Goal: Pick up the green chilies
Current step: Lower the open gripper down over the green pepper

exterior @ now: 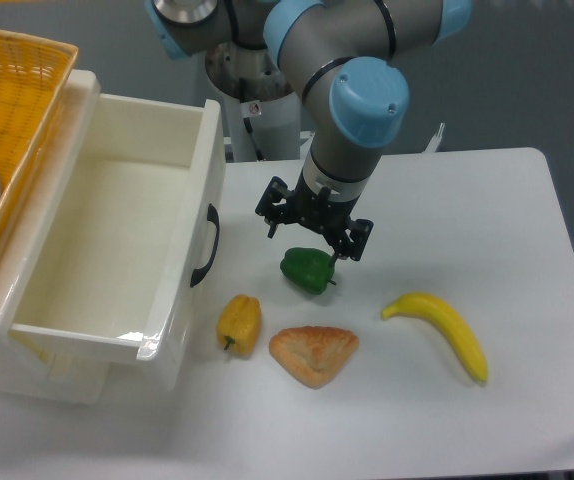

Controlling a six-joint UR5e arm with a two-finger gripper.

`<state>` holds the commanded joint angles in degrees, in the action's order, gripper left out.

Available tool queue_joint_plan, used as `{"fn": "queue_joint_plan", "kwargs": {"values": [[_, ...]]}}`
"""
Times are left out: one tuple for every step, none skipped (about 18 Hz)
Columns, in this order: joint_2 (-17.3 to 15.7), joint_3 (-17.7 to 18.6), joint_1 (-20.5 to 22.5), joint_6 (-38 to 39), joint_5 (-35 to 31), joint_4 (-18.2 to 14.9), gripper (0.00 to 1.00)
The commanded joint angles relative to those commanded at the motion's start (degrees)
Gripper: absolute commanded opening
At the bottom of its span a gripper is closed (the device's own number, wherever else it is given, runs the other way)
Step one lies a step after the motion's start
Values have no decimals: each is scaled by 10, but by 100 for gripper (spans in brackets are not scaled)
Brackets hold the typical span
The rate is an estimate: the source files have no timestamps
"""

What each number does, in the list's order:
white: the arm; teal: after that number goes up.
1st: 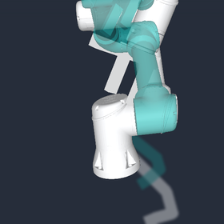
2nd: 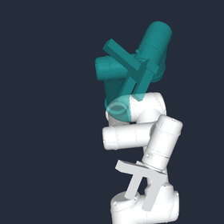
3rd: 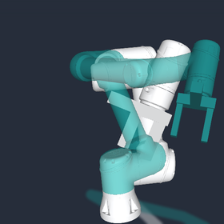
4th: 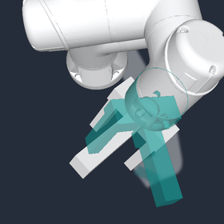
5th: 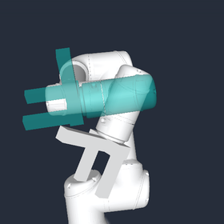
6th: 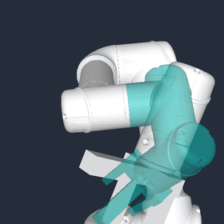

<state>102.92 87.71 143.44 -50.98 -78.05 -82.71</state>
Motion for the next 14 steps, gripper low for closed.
{"fn": "queue_joint_plan", "kwargs": {"values": [[0, 0, -1, -1, 0, 0, 100], [0, 1, -1, -2, 0, 0, 100], [0, 0, 0, -2, 1, -1, 100], [0, 0, 1, -3, 1, -1, 100], [0, 0, -1, -3, 0, -2, 100], [0, 2, -3, -2, -1, -3, 100], [-2, 10, -4, -1, -3, -1, 100], [-9, 22, -6, -1, -7, 6, 100], [-10, 27, -4, -1, -14, 11, 100], [-10, 28, -2, -1, -16, 10, 100], [-9, 28, 2, -1, -16, 10, 100], [-10, 28, 5, -1, -16, 10, 100], [-10, 29, 6, -1, -16, 10, 100], [-9, 32, 7, 0, -16, 10, 100]]}}
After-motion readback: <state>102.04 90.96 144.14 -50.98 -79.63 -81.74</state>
